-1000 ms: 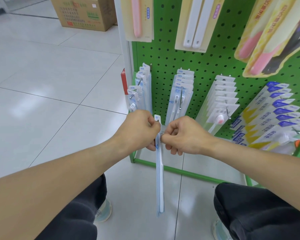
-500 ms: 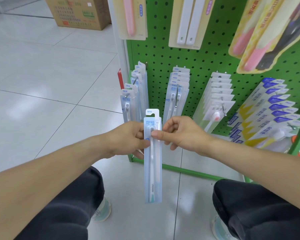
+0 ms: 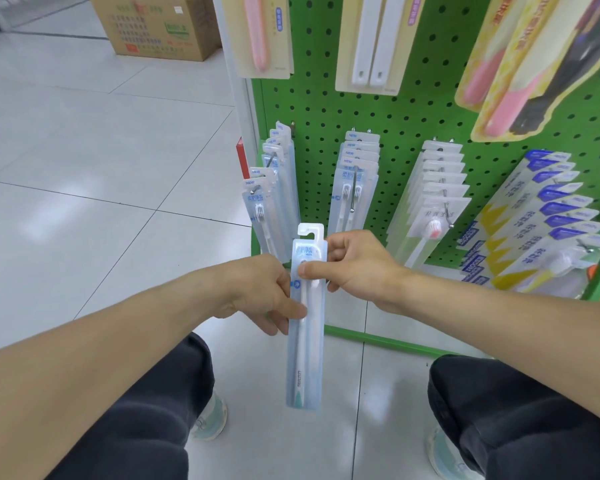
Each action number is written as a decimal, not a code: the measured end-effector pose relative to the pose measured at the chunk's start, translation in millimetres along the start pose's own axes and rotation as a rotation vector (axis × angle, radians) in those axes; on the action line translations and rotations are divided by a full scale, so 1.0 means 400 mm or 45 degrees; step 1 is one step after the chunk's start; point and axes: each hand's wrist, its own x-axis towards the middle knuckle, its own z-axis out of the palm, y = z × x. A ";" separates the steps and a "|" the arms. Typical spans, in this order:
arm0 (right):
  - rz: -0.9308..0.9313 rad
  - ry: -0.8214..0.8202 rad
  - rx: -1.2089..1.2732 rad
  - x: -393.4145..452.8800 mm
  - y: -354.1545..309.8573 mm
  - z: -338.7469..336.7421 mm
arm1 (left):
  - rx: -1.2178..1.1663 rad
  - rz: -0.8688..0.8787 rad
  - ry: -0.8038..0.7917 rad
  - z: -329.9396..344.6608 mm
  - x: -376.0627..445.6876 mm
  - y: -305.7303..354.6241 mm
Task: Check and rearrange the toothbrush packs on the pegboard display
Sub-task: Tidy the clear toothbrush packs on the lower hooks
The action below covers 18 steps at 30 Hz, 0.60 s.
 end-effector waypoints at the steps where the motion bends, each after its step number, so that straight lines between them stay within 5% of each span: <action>1: 0.000 0.018 0.013 0.002 -0.002 -0.001 | 0.012 0.002 -0.007 0.000 0.002 0.000; 9: -0.015 -0.350 0.017 -0.004 0.019 -0.039 | -0.078 0.222 0.074 -0.005 -0.003 0.004; 18: -0.030 -0.447 -0.005 -0.011 0.015 -0.039 | -0.125 0.305 0.100 -0.016 -0.035 0.013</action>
